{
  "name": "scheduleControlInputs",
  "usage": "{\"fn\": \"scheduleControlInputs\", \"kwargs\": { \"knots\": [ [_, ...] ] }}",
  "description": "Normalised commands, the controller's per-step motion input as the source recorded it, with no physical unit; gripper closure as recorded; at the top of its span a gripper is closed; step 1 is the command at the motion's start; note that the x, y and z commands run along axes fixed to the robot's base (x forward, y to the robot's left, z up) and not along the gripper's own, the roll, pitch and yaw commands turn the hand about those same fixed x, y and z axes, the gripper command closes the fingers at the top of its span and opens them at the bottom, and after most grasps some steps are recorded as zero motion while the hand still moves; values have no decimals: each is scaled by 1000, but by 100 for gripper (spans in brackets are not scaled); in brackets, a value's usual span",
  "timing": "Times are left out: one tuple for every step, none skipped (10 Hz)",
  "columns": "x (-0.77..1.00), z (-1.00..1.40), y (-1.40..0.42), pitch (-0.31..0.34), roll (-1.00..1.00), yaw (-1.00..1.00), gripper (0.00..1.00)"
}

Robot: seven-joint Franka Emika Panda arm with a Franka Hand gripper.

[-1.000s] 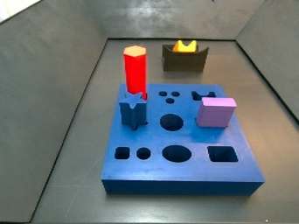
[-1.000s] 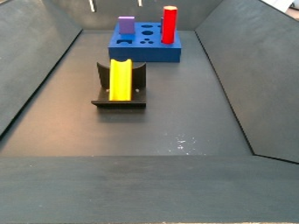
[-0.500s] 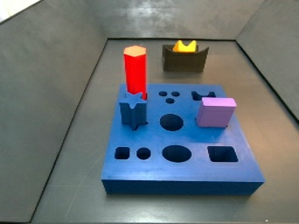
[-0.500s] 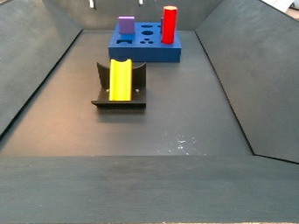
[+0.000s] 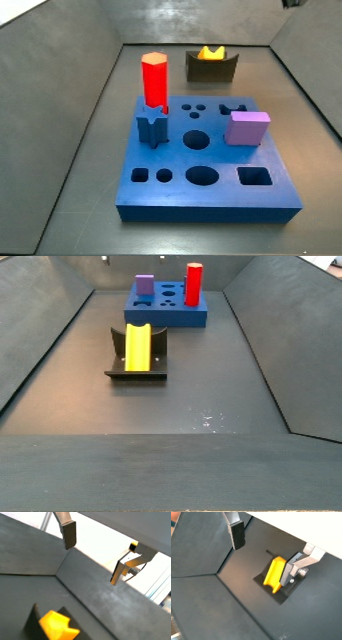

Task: Pick up the arch object. Move up. Place the arch object on the fixture. Regrasp the arch object. Move to above the board. Insert the arch object.
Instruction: Regrasp the arch object.

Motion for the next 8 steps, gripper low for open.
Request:
{"fn": "scheduleControlInputs", "kwargs": {
  "knots": [
    [100,-16,-43,128,696,93,0],
    [100,-23,-41,127,452,117,0],
    [99,-10,-33,120,303,132,0],
    [84,-6,-32,93,204,151,0],
    [34,-1000,73,178,201,39,0],
    [37,-1000,72,161,190,45,0],
    [46,-1000,67,135,172,87,0],
    [58,-1000,57,105,127,130,0]
  ]
}}
